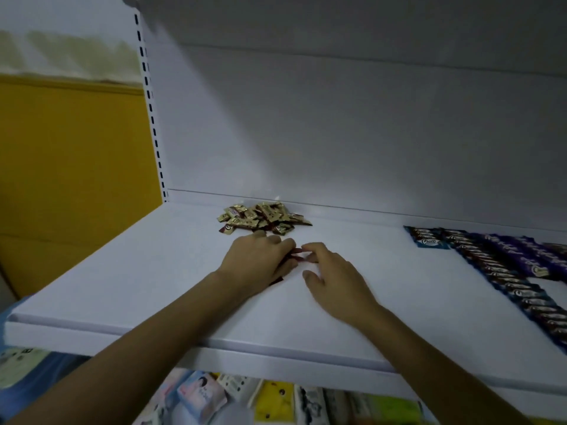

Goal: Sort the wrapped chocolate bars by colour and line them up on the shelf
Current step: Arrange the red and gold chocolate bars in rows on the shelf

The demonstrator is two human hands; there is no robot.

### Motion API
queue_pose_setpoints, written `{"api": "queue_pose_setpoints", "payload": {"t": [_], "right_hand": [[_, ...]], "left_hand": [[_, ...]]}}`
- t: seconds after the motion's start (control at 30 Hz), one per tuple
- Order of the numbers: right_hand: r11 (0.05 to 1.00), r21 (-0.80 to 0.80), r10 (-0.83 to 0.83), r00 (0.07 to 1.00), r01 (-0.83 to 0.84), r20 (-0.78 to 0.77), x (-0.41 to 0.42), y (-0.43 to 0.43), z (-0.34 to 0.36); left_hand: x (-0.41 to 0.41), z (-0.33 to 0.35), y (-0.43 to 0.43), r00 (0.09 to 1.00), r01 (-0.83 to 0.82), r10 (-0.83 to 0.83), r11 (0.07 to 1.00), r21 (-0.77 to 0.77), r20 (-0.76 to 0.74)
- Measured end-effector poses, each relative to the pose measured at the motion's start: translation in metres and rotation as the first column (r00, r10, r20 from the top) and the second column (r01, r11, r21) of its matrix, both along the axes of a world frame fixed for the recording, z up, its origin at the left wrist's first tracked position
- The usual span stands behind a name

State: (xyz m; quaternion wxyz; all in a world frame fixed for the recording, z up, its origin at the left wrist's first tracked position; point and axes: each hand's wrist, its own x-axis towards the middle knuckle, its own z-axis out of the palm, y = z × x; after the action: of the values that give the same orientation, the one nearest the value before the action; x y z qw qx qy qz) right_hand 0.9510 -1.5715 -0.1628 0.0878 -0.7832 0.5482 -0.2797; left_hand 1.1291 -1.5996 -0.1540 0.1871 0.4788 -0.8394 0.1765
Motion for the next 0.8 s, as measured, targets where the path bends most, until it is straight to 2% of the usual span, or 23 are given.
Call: {"api": "queue_pose_setpoints", "payload": {"t": [0.07,0.1,0.13,0.23,0.3,0.37,0.63,0.8], "right_hand": [[0.992,0.120,0.000,0.972,-0.029,0.236,-0.007,-0.005,0.000],[0.989,0.138,0.007,0.961,-0.047,0.277,-0.008,-0.005,0.001],[0.990,0.127,0.029,0.969,-0.062,0.245,-0.007,-0.004,0.002],[0.995,0.061,0.085,0.996,-0.084,-0.008,-0.003,-0.002,0.000],[0.994,0.065,0.089,0.992,-0.083,-0.087,-0.003,-0.004,-0.001],[0.994,0.083,0.087,0.988,-0.077,-0.129,-0.003,-0.005,-0.002],[0.994,0.084,0.086,0.986,-0.075,-0.144,-0.001,0.000,0.001],[0.993,0.092,0.080,0.994,-0.073,-0.068,0.000,0.002,0.005]], "left_hand": [[0.000,-0.003,0.004,1.000,-0.010,0.010,1.000,-0.015,-0.001],[0.001,-0.005,0.008,0.999,-0.001,0.001,1.000,-0.014,-0.035],[0.003,-0.006,0.012,0.997,0.020,-0.020,1.000,-0.011,-0.076],[0.004,-0.006,0.016,0.970,0.057,-0.036,0.995,0.082,-0.241],[0.005,-0.007,0.012,0.948,0.083,-0.015,0.976,0.201,-0.318],[0.005,-0.007,0.011,0.943,0.108,-0.013,0.957,0.268,-0.332],[0.004,-0.003,0.016,0.962,0.070,-0.002,0.968,0.241,-0.273],[0.003,-0.005,0.018,0.961,0.058,0.010,0.970,0.237,-0.277]]}}
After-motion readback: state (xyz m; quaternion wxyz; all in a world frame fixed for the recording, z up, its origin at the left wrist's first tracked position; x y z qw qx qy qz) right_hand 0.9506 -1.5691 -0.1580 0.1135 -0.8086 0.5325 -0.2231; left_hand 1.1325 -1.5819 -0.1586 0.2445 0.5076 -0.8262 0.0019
